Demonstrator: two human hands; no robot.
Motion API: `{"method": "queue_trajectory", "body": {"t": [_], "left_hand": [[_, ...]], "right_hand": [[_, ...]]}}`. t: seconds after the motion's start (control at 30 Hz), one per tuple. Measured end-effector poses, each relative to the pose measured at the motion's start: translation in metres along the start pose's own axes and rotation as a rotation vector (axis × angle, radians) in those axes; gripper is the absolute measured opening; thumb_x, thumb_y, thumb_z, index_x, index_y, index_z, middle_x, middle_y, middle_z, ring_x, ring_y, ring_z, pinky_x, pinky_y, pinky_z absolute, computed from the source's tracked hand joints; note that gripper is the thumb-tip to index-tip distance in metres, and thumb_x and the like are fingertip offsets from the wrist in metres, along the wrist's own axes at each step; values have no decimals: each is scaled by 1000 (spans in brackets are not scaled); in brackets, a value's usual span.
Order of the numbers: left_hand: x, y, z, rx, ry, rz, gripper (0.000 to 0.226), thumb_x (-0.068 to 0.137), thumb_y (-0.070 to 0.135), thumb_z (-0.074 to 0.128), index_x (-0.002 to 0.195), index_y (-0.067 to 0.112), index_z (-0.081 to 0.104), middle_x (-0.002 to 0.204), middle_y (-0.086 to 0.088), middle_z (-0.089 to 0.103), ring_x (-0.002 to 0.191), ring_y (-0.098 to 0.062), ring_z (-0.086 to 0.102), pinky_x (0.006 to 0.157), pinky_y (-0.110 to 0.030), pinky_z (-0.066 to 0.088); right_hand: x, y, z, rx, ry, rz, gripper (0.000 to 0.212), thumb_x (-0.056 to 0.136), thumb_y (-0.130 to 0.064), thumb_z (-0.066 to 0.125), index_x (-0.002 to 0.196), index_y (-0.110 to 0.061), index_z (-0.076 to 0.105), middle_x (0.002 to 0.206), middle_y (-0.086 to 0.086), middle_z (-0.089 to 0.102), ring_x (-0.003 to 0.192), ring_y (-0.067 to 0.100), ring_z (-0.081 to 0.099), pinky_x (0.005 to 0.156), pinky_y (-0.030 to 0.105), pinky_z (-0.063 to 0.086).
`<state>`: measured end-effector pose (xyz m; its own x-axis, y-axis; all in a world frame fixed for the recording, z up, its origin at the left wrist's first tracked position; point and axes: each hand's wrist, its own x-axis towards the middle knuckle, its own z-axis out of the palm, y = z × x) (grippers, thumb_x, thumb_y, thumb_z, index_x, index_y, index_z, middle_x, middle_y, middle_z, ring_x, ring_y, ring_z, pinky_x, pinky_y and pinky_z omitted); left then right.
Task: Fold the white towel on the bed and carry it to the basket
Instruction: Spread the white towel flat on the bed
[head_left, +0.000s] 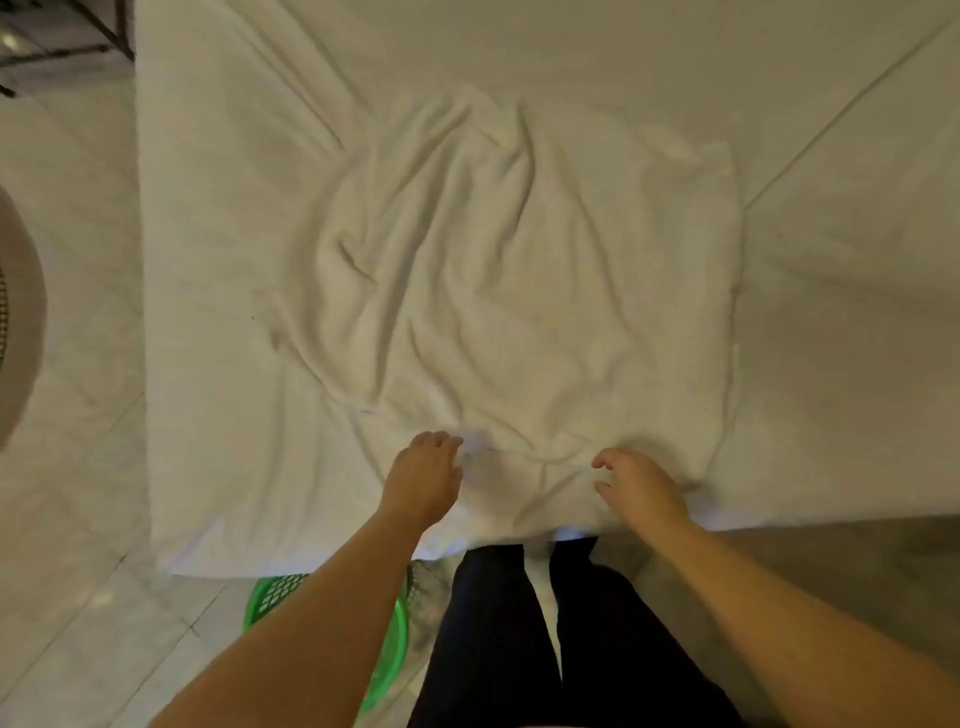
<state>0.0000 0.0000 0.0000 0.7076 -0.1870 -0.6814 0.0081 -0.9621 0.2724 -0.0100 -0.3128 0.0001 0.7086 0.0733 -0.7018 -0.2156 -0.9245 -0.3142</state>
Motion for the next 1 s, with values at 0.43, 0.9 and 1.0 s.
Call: {"method": "queue_trajectory", "body": {"t": [0.43,0.9,1.0], "left_hand": [[73,-48,48,117,189,138,49,79,16,78,126,24,68,129,3,66,125,-23,59,105,-36,42],[94,-56,36,-33,318,118,9,92,16,69,99,19,73,95,1,71,82,-26,65,71,-36,52],[86,-54,29,-65,271,66,11,100,23,60,103,18,70,97,1,70,86,-24,64,70,-41,54]], "right_hand": [[58,11,58,-160,63,40,25,83,-30,74,105,-24,64,104,2,64,92,27,60,63,37,53],[63,14,59,-99,137,104,9,82,-16,62,79,-19,54,76,3,61,66,29,55,46,30,31],[53,12,47,-32,153,128,13,80,-15,59,78,-19,46,72,3,52,65,30,49,48,32,31]]}}
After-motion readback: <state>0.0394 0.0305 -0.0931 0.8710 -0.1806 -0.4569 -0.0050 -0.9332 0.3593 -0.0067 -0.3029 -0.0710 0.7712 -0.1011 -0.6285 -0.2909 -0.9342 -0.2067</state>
